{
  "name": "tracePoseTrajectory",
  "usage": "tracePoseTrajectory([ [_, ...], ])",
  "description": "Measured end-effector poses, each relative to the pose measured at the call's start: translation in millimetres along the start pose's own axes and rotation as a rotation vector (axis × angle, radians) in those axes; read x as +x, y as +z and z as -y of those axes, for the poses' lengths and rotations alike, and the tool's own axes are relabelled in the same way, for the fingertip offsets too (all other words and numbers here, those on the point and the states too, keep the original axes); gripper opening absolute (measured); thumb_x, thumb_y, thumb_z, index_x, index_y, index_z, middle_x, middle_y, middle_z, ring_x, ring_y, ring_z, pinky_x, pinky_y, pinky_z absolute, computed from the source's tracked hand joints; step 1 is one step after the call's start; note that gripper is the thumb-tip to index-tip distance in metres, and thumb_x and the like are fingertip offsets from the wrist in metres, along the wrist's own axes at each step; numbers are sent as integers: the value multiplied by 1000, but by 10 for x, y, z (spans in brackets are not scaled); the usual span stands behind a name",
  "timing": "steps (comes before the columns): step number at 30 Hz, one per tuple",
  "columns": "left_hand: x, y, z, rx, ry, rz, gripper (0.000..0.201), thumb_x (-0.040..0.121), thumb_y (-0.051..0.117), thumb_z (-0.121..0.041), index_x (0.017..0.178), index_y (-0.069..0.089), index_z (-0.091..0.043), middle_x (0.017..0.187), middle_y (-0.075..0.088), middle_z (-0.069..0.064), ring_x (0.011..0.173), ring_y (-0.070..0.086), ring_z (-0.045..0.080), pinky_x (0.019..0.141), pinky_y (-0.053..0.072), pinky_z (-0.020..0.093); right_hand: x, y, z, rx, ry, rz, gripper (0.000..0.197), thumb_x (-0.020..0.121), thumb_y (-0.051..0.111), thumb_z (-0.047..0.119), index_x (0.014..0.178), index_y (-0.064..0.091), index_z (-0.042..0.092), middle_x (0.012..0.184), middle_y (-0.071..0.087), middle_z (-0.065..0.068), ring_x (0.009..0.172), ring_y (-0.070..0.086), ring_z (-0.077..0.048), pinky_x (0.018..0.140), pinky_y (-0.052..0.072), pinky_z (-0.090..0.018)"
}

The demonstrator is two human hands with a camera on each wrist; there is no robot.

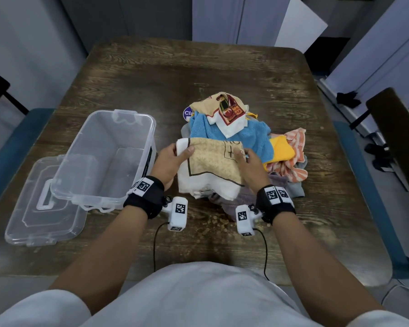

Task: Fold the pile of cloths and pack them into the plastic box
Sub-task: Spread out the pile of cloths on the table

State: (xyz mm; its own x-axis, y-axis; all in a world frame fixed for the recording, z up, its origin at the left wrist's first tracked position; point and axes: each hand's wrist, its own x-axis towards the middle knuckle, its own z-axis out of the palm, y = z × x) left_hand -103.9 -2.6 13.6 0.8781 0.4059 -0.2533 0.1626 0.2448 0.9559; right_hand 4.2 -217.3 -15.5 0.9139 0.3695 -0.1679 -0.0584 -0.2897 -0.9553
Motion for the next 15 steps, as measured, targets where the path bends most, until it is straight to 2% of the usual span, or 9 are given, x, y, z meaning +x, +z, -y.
tracePoseTrajectory([
  [3, -21, 14, -55, -202, -89, 30, 43, 94, 68, -16, 131, 57, 2, 121, 69, 19, 111, 68, 30, 82, 59, 33, -43, 112, -137, 264, 135, 188, 46, 94, 66, 36, 126, 63, 3, 121, 71, -13, 117, 66, -29, 105, 50, -49],
  [6, -61, -12, -58, -238, -119, 66, 39, 97, 63, -17, 131, 57, 2, 120, 70, 19, 111, 68, 30, 83, 59, 33, -45, 170, -171, 345, 152, 200, 40, 96, 67, 20, 131, 60, 2, 126, 69, -15, 121, 63, -32, 106, 49, -50],
  [12, -117, -23, -96, -259, -65, 144, 39, 103, 52, -18, 139, 51, -1, 130, 65, 17, 118, 65, 27, 87, 57, 32, -97, 179, 4, 599, 176, 237, 40, 99, 59, 17, 136, 56, 3, 133, 65, -13, 123, 62, -25, 99, 54, -38],
  [15, -96, -41, -162, -201, -58, 126, 41, 103, 53, -24, 139, 51, -5, 129, 66, 15, 117, 65, 26, 88, 57, 33, -81, 227, 68, 669, 214, 251, 38, 98, 59, 26, 131, 60, 6, 134, 63, -17, 126, 60, -30, 105, 50, -44],
])
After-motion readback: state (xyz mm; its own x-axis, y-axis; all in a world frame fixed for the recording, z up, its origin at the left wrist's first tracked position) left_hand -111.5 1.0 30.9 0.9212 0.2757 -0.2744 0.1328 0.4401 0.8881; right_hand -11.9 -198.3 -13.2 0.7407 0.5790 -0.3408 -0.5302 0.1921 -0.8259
